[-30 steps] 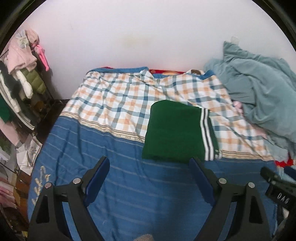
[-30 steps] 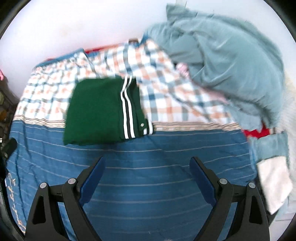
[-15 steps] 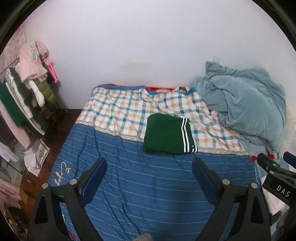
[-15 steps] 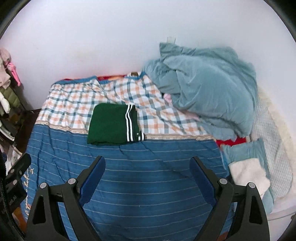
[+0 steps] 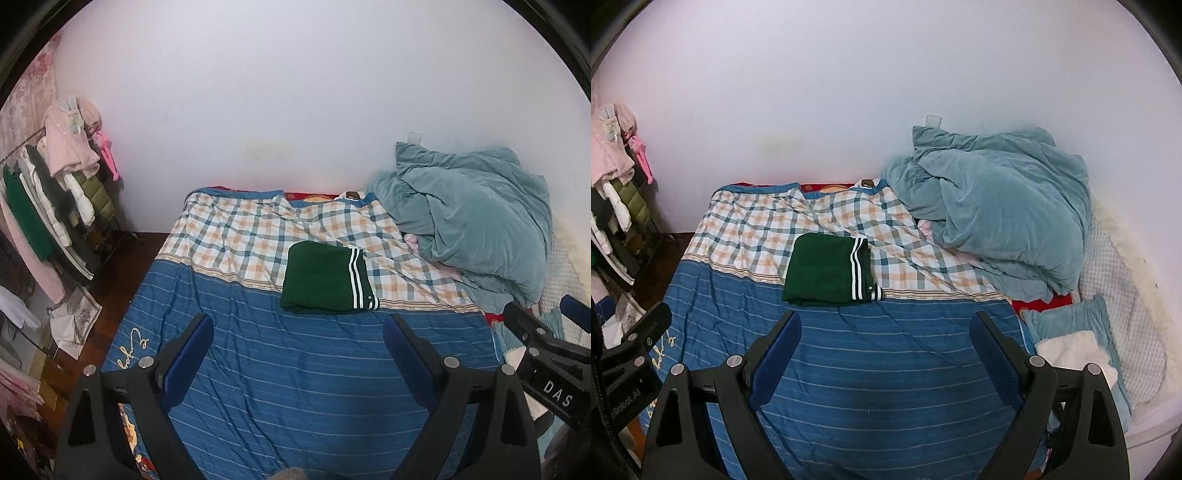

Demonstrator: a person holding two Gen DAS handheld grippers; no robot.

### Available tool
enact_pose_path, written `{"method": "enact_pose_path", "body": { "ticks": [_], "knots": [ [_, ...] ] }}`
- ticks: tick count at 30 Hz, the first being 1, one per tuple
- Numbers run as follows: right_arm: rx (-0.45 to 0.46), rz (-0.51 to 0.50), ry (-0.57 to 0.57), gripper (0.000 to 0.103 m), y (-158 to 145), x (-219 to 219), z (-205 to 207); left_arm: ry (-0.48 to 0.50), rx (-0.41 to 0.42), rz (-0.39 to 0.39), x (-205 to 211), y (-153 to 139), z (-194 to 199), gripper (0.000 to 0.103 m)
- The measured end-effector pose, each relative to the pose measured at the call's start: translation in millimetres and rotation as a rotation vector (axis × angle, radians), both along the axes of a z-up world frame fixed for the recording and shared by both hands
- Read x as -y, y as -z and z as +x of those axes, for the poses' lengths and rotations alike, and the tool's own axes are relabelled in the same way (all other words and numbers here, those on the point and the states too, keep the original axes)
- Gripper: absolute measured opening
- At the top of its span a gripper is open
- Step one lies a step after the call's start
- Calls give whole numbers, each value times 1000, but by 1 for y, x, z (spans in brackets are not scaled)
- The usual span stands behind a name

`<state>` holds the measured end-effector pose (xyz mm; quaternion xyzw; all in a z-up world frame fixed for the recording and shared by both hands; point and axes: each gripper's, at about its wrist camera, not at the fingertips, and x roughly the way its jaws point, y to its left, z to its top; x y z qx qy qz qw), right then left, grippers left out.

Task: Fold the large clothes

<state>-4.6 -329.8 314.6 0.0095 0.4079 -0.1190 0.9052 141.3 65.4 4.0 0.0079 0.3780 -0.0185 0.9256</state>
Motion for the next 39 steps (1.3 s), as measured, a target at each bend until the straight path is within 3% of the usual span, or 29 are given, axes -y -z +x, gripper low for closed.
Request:
{"method": "enact_pose_path", "body": {
  "ticks": [13,24,39],
  "knots": [
    [18,-24,2,93,-20,-3,-35,11,17,-7,5,-6,-18,94],
    [24,-23,-6,94,-21,-2,-36,-24,53,27,1,-15,-30,94],
    [26,-22,-13,95,-20,0,-33,-26,39,22,-6,-14,-31,101]
  ]
}}
